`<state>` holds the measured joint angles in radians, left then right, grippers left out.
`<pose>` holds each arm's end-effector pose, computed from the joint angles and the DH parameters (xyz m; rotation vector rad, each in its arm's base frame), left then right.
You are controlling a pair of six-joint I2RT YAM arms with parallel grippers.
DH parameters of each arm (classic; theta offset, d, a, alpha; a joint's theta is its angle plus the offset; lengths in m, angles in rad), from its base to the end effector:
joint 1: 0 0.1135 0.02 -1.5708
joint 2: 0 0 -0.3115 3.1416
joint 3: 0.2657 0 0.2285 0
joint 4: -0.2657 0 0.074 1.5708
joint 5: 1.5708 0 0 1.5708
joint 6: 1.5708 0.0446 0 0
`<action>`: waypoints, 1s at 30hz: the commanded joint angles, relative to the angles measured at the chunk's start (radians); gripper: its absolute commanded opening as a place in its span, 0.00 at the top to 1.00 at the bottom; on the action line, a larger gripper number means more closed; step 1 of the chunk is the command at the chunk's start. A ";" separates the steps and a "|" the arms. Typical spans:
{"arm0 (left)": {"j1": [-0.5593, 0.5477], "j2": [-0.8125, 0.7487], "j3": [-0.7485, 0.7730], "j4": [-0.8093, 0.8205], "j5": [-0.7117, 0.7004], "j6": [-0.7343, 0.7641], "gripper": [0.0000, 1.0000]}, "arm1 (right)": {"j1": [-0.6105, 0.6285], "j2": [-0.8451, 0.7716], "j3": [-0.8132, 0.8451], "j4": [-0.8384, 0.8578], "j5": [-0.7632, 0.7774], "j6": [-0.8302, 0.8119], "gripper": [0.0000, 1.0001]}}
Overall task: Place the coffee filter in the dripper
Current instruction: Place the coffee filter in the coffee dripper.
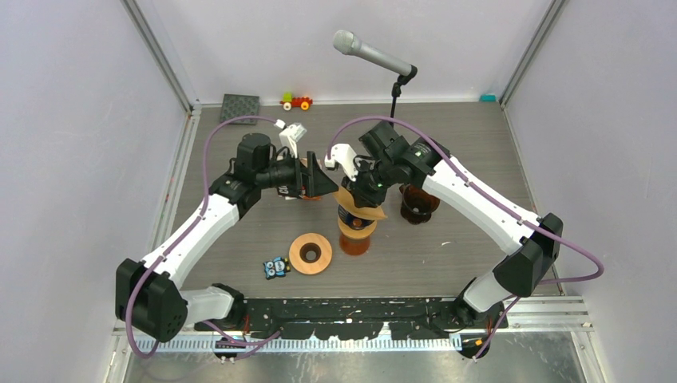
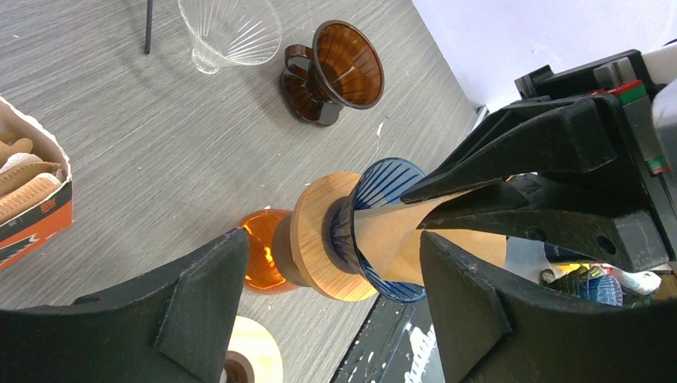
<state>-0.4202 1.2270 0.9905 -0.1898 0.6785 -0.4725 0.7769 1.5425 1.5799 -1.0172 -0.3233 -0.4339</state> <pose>0.2099 -0.1244 0.3685 0.4150 2.0751 -1.2307 0.1998 0.2163 0.3965 -1.5623 2.0339 0.5447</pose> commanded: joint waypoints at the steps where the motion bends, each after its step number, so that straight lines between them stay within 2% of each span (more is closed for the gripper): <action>1: 0.003 0.007 0.024 0.064 0.046 -0.009 0.21 | -0.003 -0.035 0.012 0.029 -0.005 0.016 0.75; 13: -0.026 0.051 0.069 0.000 0.034 0.056 0.23 | -0.009 -0.054 0.015 0.029 0.001 0.032 0.58; 24: -0.034 0.047 0.078 -0.026 0.043 0.098 0.25 | -0.016 -0.057 0.016 0.028 0.019 0.051 0.56; 30: -0.036 0.044 0.078 -0.046 0.060 0.124 0.25 | -0.029 -0.075 0.009 0.036 0.028 0.117 0.53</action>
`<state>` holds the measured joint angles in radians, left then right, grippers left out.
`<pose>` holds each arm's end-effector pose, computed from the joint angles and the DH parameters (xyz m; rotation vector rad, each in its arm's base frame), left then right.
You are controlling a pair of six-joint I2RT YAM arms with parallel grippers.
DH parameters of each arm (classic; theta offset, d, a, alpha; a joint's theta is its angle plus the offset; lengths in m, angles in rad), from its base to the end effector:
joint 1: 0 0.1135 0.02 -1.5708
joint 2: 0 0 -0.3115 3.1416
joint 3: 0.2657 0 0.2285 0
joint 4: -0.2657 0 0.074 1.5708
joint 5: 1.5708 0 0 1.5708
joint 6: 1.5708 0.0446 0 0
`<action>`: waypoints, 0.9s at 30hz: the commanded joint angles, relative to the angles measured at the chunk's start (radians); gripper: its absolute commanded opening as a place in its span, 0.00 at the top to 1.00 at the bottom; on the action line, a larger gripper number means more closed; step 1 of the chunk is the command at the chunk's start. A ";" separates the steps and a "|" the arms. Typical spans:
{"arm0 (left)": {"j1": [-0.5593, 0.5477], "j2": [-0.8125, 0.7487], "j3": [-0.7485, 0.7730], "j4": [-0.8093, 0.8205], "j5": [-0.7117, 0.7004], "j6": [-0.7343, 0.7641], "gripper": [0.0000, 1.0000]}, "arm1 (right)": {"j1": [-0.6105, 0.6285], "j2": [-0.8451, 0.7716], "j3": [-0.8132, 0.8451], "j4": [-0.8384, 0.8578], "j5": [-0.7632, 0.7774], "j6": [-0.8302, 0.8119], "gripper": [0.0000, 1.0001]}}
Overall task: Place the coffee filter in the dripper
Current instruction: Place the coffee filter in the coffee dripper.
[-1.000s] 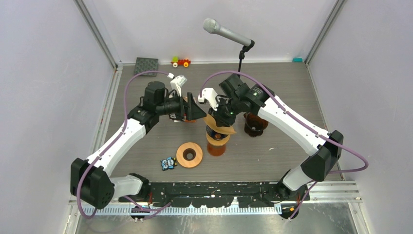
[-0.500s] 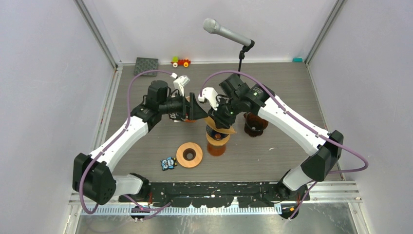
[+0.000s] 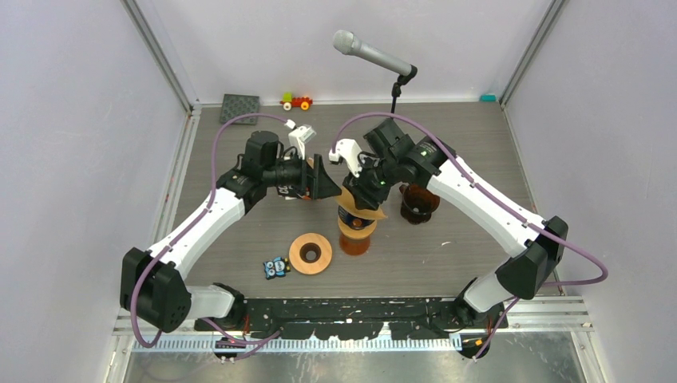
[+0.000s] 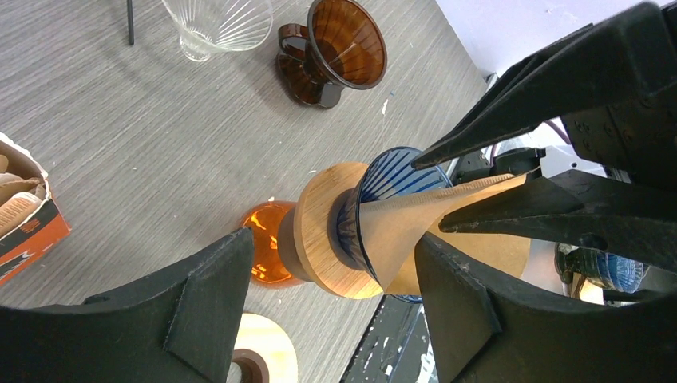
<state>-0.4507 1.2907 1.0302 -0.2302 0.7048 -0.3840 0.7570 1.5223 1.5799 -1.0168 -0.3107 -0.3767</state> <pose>0.2193 -0.1382 0.3632 0.5364 2.0978 -1.2247 0.2003 0.2080 0.4019 -1.4736 2.0806 0.5436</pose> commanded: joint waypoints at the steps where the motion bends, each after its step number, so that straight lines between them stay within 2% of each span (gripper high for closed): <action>1: -0.006 -0.021 0.038 -0.008 0.036 0.037 0.25 | -0.012 -0.062 0.001 0.040 0.016 0.071 0.53; 12: -0.026 -0.026 0.036 -0.032 0.058 0.074 0.27 | -0.061 -0.106 -0.034 -0.005 0.013 0.130 0.46; 18: -0.031 -0.025 0.041 -0.052 0.054 0.089 0.27 | -0.128 -0.118 -0.058 -0.041 -0.064 0.150 0.46; 27: -0.049 -0.028 0.037 -0.054 0.050 0.102 0.29 | -0.138 -0.130 -0.075 -0.052 -0.116 0.165 0.44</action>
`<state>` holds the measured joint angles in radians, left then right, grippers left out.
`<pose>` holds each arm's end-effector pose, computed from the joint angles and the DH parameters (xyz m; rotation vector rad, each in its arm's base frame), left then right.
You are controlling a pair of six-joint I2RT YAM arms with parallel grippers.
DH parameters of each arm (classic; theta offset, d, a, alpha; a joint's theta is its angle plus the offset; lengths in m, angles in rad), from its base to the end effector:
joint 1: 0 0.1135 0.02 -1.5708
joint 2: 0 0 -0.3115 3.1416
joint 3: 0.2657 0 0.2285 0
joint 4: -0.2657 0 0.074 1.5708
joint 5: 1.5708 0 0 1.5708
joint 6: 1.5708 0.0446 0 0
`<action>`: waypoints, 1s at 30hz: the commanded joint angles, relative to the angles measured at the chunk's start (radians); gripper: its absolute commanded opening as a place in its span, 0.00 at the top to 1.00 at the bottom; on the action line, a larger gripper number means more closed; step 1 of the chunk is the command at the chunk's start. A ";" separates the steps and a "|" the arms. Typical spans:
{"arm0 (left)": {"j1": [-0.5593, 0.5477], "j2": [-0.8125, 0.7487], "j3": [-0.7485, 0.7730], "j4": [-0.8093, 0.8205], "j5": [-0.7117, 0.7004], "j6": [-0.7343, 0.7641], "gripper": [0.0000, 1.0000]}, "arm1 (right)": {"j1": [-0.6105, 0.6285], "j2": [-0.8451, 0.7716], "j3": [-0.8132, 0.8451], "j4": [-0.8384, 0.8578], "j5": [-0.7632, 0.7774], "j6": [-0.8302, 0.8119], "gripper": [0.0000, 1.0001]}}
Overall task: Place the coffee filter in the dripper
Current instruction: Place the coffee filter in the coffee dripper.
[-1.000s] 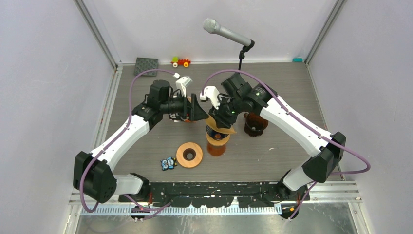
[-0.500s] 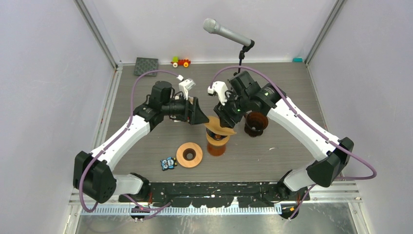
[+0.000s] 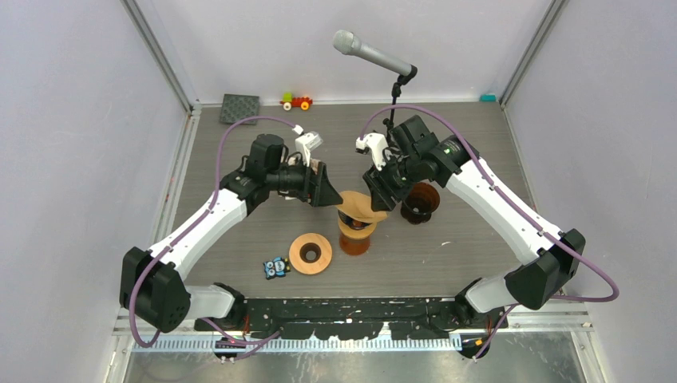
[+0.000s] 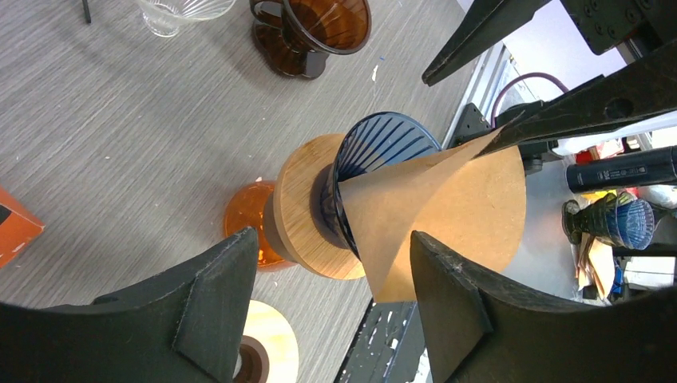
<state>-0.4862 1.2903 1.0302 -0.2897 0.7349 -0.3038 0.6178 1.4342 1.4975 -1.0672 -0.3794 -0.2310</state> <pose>0.2102 -0.1449 0.3582 0.6608 2.1097 -1.2336 0.1990 0.1616 0.3986 -1.1974 2.2985 0.6324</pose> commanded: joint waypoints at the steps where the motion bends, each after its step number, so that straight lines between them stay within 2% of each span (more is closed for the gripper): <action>1: -0.015 -0.028 0.037 0.005 0.018 0.022 0.29 | 0.001 -0.038 0.010 -0.002 -0.052 0.020 0.44; 19: -0.043 -0.034 0.005 -0.021 0.032 0.023 0.29 | 0.002 0.097 0.148 -0.045 -0.047 -0.098 0.44; 30: -0.052 -0.040 -0.004 -0.017 0.011 -0.032 0.29 | 0.000 0.102 0.161 -0.068 0.010 -0.015 0.43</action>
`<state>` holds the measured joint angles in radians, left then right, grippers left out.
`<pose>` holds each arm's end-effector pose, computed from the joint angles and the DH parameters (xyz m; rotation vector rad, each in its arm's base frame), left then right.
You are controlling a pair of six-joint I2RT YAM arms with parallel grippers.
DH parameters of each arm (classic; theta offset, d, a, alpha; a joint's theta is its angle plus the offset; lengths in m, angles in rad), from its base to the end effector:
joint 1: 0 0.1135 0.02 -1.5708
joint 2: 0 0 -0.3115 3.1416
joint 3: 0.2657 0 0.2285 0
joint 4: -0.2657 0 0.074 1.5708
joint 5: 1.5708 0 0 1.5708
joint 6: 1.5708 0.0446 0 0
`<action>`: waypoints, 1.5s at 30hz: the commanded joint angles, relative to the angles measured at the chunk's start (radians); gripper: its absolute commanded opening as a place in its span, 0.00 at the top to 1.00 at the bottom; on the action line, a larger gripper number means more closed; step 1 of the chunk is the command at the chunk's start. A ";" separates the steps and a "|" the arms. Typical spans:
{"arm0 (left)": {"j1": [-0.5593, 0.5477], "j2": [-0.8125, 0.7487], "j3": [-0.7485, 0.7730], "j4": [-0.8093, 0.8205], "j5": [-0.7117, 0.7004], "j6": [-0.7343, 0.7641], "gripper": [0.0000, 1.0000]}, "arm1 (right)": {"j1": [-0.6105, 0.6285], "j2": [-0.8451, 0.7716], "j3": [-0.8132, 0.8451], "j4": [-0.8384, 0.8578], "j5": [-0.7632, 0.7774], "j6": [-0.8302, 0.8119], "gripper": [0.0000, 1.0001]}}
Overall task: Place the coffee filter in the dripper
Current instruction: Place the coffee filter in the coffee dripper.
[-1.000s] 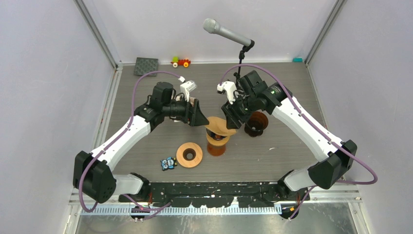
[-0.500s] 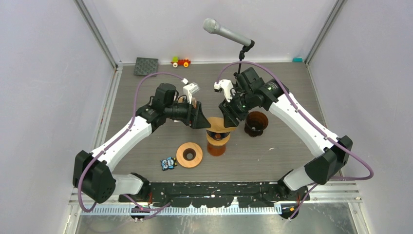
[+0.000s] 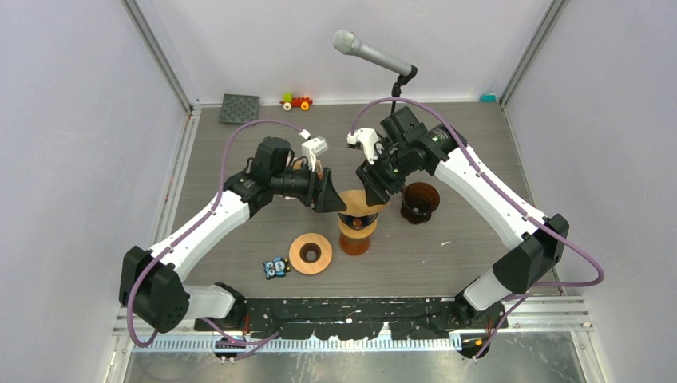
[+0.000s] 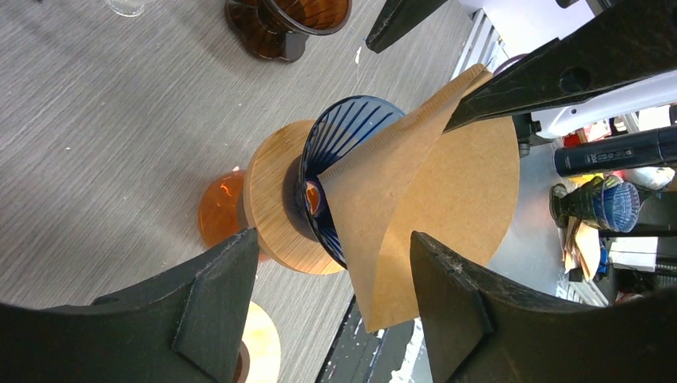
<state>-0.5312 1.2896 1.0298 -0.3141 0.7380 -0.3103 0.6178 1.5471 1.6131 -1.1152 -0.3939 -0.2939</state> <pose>0.2020 -0.1535 0.3560 0.7025 2.1347 -1.2652 0.2233 0.1796 0.3995 -1.2795 2.2926 0.6291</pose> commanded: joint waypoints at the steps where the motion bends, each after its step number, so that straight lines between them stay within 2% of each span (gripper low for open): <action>1: -0.007 -0.041 -0.006 0.009 0.004 -0.031 0.29 | 0.000 -0.014 0.044 -0.027 0.022 0.059 0.42; 21: -0.026 -0.019 -0.046 0.031 -0.038 -0.061 0.32 | -0.001 0.002 -0.019 -0.057 0.005 0.129 0.40; 32: -0.026 -0.012 -0.051 0.073 -0.046 -0.077 0.32 | -0.007 0.034 -0.036 -0.038 -0.022 0.152 0.44; 45: -0.026 -0.003 -0.041 0.103 -0.065 -0.085 0.31 | -0.008 0.049 -0.063 -0.030 -0.054 0.151 0.56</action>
<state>-0.5545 1.2877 0.9825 -0.2642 0.6861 -0.3897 0.6132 1.5875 1.5612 -1.1595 -0.4252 -0.1539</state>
